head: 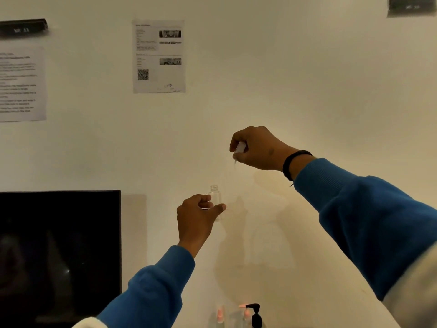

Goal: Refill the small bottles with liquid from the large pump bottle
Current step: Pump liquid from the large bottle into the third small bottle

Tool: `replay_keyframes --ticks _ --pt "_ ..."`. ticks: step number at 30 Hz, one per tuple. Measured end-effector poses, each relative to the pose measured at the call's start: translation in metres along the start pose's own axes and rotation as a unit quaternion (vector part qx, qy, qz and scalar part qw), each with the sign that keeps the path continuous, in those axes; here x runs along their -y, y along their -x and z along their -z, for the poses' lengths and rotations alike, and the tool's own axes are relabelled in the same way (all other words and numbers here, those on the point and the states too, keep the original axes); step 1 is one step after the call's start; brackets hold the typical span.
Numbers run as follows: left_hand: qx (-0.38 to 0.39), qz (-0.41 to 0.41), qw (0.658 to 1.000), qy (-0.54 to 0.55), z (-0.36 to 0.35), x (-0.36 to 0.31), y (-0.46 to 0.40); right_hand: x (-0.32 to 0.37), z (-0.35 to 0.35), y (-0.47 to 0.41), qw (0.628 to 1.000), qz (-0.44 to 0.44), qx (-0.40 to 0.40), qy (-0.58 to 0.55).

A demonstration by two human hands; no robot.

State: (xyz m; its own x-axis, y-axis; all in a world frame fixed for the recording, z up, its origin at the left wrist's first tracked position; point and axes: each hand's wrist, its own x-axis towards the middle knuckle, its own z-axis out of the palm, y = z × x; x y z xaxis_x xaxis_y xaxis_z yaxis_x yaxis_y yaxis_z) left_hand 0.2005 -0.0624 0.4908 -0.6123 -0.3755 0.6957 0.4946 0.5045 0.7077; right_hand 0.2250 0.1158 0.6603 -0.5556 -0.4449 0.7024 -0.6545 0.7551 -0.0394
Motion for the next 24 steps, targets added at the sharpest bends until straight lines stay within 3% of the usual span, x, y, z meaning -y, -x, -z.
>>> replay_keyframes --ticks 11,24 --pt "0.011 -0.009 1.0 0.007 0.002 0.014 0.01 -0.008 -0.054 0.05 0.996 -0.023 -0.084 -0.034" --pt "0.036 0.047 0.998 -0.023 0.008 0.087 0.041 -0.01 -0.205 0.116 0.977 -0.108 -0.123 -0.139"
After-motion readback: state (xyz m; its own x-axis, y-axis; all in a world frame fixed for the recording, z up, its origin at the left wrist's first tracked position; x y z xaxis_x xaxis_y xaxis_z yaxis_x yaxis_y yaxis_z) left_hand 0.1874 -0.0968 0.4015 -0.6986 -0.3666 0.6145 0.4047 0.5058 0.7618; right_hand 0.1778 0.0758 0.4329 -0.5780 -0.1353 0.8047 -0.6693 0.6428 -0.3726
